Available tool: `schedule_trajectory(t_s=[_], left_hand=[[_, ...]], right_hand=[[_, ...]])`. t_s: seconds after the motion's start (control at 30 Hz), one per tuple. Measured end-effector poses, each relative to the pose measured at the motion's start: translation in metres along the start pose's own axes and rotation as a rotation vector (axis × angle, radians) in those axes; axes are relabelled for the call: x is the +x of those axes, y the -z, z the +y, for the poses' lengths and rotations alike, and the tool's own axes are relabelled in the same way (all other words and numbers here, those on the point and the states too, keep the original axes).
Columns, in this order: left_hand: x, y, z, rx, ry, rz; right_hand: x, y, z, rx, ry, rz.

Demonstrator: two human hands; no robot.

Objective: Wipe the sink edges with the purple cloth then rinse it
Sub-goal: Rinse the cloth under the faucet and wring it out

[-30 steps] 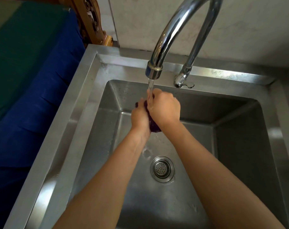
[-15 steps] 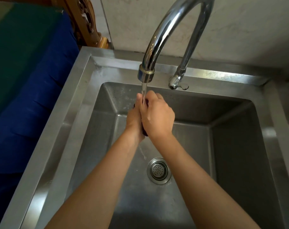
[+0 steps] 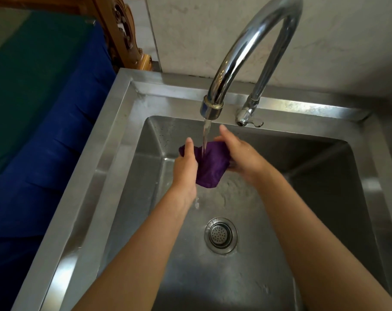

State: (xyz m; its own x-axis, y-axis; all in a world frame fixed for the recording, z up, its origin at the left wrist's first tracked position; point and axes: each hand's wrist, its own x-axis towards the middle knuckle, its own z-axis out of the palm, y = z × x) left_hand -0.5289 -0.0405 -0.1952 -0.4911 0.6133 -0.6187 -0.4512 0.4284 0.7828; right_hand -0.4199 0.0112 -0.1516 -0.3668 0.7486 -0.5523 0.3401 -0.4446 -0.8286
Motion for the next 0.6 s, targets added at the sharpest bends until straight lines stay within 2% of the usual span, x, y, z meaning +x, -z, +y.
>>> schedule_trajectory(t_s=[0.13,0.23,0.43,0.6], left_hand=[[-0.001,0.008,-0.005,-0.074,0.085,-0.089],[-0.003,0.011,-0.01,-0.113,0.107,-0.173],[-0.003,0.019,-0.012,-0.135,0.112,-0.235],[-0.004,0.024,-0.012,-0.072,0.061,-0.214]], right_hand=[[-0.003,0.039,-0.006,-0.057,-0.004,0.15],[0.002,0.054,-0.023,0.041,-0.026,0.222],[0.019,0.056,-0.041,-0.122,-0.092,0.208],[0.023,0.053,-0.04,-0.186,-0.053,0.216]])
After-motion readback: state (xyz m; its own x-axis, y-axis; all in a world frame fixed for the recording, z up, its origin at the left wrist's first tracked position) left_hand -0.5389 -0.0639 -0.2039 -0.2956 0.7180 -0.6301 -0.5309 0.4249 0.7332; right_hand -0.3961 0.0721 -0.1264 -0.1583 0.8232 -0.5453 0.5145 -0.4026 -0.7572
